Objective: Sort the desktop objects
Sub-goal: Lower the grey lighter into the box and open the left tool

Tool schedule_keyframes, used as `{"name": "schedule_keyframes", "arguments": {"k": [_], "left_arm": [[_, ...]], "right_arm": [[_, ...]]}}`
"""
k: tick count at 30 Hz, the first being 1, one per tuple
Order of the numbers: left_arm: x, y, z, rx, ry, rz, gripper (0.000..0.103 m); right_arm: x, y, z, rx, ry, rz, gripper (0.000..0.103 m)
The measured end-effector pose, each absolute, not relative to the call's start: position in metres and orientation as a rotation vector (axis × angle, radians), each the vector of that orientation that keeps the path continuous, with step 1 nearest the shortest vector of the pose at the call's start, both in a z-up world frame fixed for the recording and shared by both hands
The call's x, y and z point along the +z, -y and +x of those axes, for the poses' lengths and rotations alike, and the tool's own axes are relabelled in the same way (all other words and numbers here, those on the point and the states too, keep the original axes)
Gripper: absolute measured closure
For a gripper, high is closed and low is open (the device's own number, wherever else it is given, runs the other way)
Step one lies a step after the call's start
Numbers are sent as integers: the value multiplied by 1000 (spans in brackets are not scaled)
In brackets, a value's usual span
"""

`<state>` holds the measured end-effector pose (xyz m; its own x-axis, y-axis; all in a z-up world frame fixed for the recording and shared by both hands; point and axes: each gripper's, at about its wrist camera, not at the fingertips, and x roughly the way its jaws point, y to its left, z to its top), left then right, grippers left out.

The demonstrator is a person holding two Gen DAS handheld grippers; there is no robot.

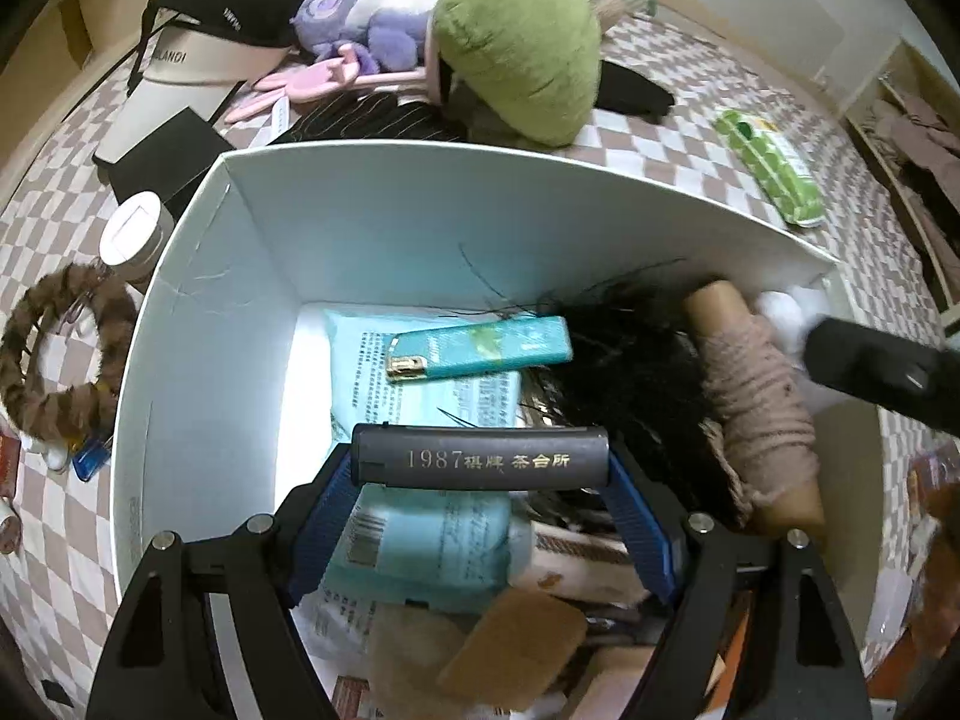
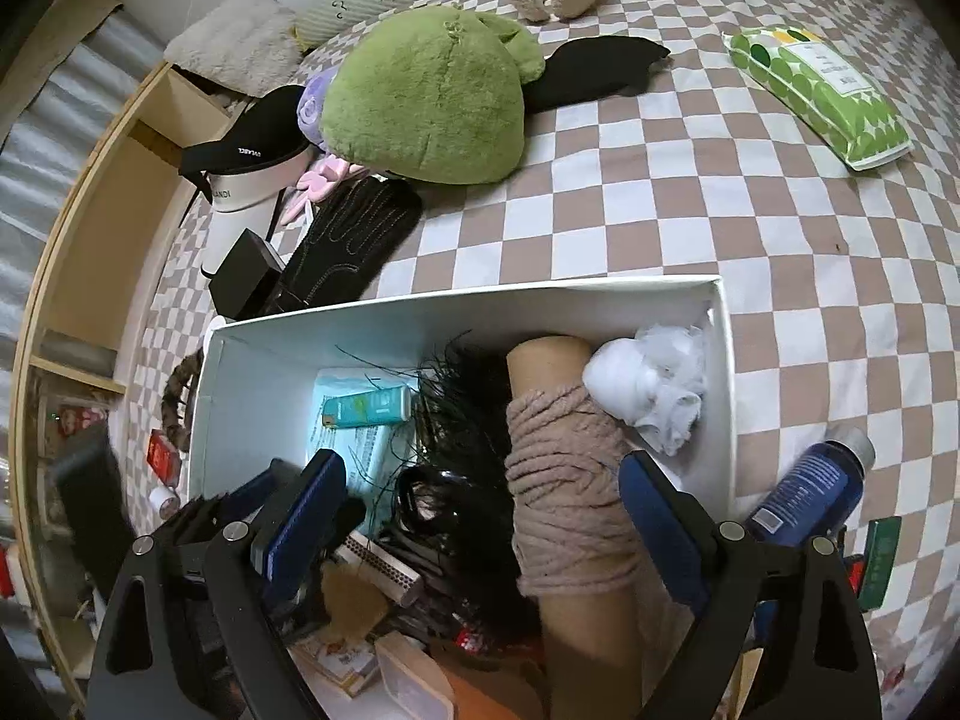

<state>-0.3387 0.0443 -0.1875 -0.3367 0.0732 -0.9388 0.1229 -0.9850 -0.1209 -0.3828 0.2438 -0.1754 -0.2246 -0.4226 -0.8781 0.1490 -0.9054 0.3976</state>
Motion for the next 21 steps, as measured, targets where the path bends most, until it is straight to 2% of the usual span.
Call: {"name": "schedule_keyframes", "arguments": {"k": [8, 18, 20, 21], "left_arm": [[-208, -32, -348, -2428, -352, 1868, 22], [-211, -36, -348, -2397, -308, 1898, 22], [-212, -36, -348, -2392, -302, 1903, 17], [-212, -37, -348, -2390, -300, 1906, 8]], "right_arm": [[-171, -244, -377, -2176, 310, 1648, 10], [-175, -246, -377, -2181, 306, 1662, 10], [-175, -247, -376, -2184, 306, 1663, 10], [-175, -248, -376, -2185, 308, 1664, 10]]}}
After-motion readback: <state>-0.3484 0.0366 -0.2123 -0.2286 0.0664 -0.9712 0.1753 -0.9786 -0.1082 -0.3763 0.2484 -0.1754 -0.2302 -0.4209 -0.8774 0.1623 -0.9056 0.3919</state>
